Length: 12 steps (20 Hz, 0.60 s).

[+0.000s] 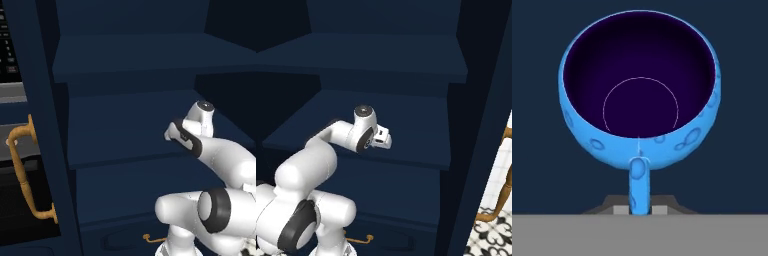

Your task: Pick the kettle from the counter and place it on the tray. Then pick the mug from the cabinet and place it on the tray. Then close the cabinet doors.

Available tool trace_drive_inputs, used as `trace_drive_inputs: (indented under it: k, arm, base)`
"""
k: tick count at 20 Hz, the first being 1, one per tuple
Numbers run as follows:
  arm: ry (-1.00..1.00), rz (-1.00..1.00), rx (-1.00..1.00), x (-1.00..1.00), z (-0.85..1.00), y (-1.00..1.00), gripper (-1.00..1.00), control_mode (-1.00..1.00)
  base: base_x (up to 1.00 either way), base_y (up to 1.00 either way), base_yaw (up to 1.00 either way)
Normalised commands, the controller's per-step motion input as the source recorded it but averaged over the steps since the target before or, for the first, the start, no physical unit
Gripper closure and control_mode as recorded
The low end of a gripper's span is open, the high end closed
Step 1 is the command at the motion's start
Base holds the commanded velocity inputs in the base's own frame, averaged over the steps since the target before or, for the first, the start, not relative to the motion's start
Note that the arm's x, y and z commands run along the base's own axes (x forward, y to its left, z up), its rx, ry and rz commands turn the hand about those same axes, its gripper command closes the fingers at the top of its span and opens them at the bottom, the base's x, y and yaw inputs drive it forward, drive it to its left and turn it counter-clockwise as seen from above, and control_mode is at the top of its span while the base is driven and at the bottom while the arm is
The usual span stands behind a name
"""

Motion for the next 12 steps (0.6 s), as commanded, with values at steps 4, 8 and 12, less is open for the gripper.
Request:
trace_drive_inputs:
  k: [4,8,12]
  arm:
    - [-0.10,0.00,0.01,-0.74,0.01,0.00,1.00,-1.00]
    - [-0.09,0.00,0.03,-0.90,0.20,-0.04,1.00,-1.00]
    - [-0.02,0.00,0.00,-0.57,0.80,0.01,1.00,-1.00]
  base:
    - [0.00,0.00,0.00]
    - [0.00,0.00,0.00]
    - [0.00,0.00,0.00]
